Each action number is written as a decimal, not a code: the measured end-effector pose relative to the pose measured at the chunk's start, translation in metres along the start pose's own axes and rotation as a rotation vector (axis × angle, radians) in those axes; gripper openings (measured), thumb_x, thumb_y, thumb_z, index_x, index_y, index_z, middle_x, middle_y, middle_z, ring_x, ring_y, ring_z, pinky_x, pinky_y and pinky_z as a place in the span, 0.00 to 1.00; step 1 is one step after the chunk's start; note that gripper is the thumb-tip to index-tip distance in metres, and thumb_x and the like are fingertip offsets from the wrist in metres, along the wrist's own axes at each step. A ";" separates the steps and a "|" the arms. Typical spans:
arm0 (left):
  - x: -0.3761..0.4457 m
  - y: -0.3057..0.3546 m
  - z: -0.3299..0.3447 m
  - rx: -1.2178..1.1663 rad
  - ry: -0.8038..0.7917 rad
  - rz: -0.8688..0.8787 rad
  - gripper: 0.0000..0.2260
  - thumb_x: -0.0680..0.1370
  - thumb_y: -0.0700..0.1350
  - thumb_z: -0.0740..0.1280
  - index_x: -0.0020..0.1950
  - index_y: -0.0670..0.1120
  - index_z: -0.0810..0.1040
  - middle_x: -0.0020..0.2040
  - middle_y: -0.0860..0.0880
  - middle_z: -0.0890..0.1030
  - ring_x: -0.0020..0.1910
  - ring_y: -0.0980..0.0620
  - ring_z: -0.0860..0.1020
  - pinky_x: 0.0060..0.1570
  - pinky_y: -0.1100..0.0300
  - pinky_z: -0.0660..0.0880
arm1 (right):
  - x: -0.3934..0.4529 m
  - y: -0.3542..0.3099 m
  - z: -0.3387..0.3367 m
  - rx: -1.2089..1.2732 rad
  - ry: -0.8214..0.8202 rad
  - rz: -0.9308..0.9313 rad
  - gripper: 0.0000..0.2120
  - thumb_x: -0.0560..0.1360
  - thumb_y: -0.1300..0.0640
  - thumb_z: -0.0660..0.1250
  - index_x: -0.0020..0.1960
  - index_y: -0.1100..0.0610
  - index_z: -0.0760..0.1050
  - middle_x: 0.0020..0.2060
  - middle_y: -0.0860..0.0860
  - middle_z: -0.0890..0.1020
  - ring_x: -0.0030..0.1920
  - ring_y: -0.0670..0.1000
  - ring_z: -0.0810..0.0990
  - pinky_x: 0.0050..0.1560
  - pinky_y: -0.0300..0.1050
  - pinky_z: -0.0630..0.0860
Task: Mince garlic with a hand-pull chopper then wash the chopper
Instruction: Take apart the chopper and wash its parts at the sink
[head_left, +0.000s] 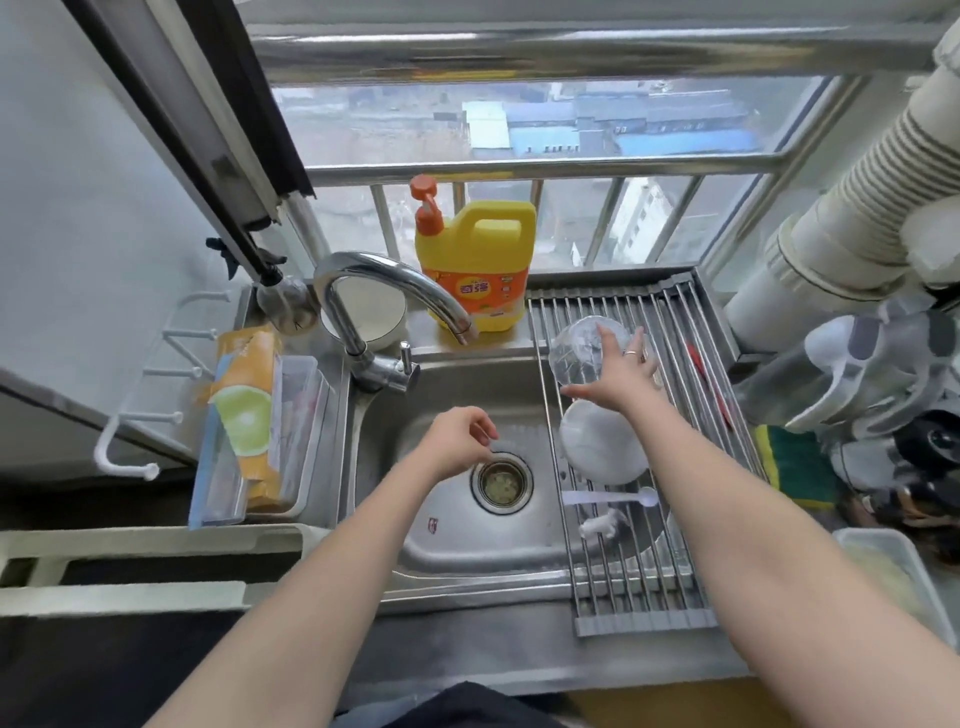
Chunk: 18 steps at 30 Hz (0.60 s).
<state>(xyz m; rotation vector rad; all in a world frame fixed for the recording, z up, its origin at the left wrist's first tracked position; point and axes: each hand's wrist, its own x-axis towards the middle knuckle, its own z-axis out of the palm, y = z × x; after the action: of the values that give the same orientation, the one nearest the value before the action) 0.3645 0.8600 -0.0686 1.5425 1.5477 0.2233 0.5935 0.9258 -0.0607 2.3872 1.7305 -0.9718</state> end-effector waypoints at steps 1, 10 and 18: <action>0.000 -0.003 -0.005 -0.005 0.011 -0.007 0.08 0.70 0.36 0.72 0.44 0.46 0.79 0.39 0.51 0.78 0.39 0.53 0.76 0.39 0.62 0.75 | 0.007 -0.004 -0.001 -0.009 -0.011 -0.002 0.53 0.66 0.40 0.74 0.76 0.39 0.38 0.74 0.54 0.30 0.74 0.67 0.37 0.67 0.74 0.52; 0.008 -0.031 -0.033 -0.022 0.076 -0.069 0.08 0.69 0.36 0.73 0.44 0.47 0.80 0.41 0.49 0.80 0.42 0.53 0.78 0.45 0.61 0.77 | 0.044 -0.022 -0.001 0.022 0.105 0.000 0.44 0.65 0.40 0.75 0.73 0.39 0.54 0.76 0.57 0.45 0.73 0.72 0.48 0.64 0.66 0.66; 0.022 -0.011 -0.017 -0.716 0.024 -0.318 0.11 0.79 0.52 0.66 0.56 0.46 0.73 0.57 0.43 0.78 0.49 0.49 0.81 0.51 0.57 0.77 | -0.035 -0.064 0.018 0.866 0.215 -0.312 0.39 0.71 0.43 0.71 0.74 0.39 0.53 0.75 0.51 0.57 0.70 0.51 0.61 0.62 0.49 0.65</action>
<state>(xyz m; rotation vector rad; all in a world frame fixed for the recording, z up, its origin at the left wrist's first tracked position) 0.3493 0.8849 -0.0771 0.7300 1.4807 0.5447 0.5236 0.9134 -0.0368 2.7989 2.1087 -1.8959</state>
